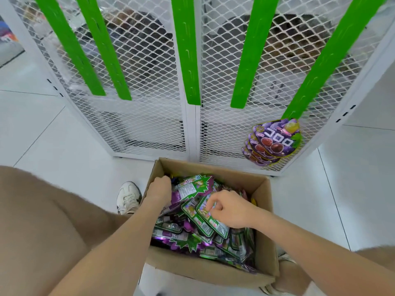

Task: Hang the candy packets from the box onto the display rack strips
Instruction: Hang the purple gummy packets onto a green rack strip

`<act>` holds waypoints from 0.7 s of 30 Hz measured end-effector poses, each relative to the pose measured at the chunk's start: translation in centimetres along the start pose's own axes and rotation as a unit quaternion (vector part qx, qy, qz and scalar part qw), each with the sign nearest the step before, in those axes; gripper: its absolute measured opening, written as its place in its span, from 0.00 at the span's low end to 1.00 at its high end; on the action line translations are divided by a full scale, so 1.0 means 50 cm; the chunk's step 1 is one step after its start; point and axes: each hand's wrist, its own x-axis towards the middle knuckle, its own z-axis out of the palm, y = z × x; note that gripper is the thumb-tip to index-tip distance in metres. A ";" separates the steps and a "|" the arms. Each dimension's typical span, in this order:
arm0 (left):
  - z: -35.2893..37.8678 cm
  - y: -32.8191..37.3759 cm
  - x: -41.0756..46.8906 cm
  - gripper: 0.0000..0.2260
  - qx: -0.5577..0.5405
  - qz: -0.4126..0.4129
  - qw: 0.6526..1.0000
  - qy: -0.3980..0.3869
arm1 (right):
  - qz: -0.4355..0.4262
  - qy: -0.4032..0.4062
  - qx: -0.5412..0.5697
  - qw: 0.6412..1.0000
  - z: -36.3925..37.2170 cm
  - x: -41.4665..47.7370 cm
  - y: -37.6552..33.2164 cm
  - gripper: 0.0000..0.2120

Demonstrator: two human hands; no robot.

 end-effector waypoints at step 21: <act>-0.153 0.064 0.003 0.07 -0.141 0.205 0.968 0.025 | 0.066 0.286 -0.005 0.956 -0.041 0.009 0.011 0.18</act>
